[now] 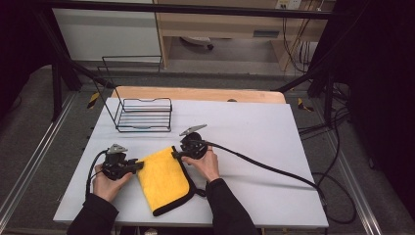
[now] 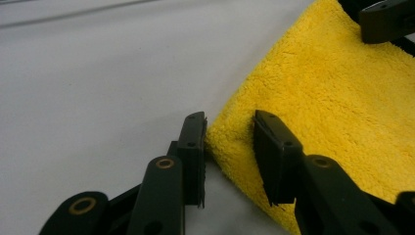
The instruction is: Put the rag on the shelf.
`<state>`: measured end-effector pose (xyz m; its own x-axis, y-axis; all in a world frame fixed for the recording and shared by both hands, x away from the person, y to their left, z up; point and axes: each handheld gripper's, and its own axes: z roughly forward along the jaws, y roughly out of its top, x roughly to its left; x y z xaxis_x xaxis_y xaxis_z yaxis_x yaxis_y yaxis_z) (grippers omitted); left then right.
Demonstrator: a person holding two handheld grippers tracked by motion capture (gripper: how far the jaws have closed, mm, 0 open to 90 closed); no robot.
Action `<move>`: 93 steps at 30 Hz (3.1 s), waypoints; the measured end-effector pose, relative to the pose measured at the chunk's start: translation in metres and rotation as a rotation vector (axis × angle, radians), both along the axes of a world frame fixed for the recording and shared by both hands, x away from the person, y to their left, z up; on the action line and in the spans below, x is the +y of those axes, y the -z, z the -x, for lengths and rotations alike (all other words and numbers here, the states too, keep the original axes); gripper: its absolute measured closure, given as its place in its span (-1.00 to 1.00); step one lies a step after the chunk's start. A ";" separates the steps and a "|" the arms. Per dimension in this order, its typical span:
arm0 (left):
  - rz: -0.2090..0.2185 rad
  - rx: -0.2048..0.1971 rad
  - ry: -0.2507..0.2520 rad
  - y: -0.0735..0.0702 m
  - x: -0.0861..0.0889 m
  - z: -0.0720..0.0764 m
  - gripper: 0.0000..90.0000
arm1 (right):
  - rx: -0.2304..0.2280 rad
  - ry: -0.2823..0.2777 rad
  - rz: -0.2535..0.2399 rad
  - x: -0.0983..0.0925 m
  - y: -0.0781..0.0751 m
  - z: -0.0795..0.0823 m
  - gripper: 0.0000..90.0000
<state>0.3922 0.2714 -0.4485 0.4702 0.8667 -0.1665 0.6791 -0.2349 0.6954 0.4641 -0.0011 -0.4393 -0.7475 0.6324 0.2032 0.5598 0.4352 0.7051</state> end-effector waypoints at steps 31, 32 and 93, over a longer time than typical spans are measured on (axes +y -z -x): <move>0.134 -0.068 0.041 -0.029 0.006 0.012 0.78 | 0.074 -0.045 -0.046 0.002 -0.023 0.002 0.80; 0.138 -0.080 0.045 -0.032 0.005 0.013 0.78 | 0.063 -0.045 -0.049 0.001 -0.026 0.005 0.81; 0.118 -0.492 0.101 -0.175 0.006 0.022 0.79 | -0.448 0.047 -0.328 -0.021 -0.153 0.062 0.84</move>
<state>0.3704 0.2772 -0.2733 0.5983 0.8013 0.0014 0.2427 -0.1828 0.9527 0.4021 -0.0218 -0.2866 -0.7788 0.6240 0.0639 0.1878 0.1348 0.9729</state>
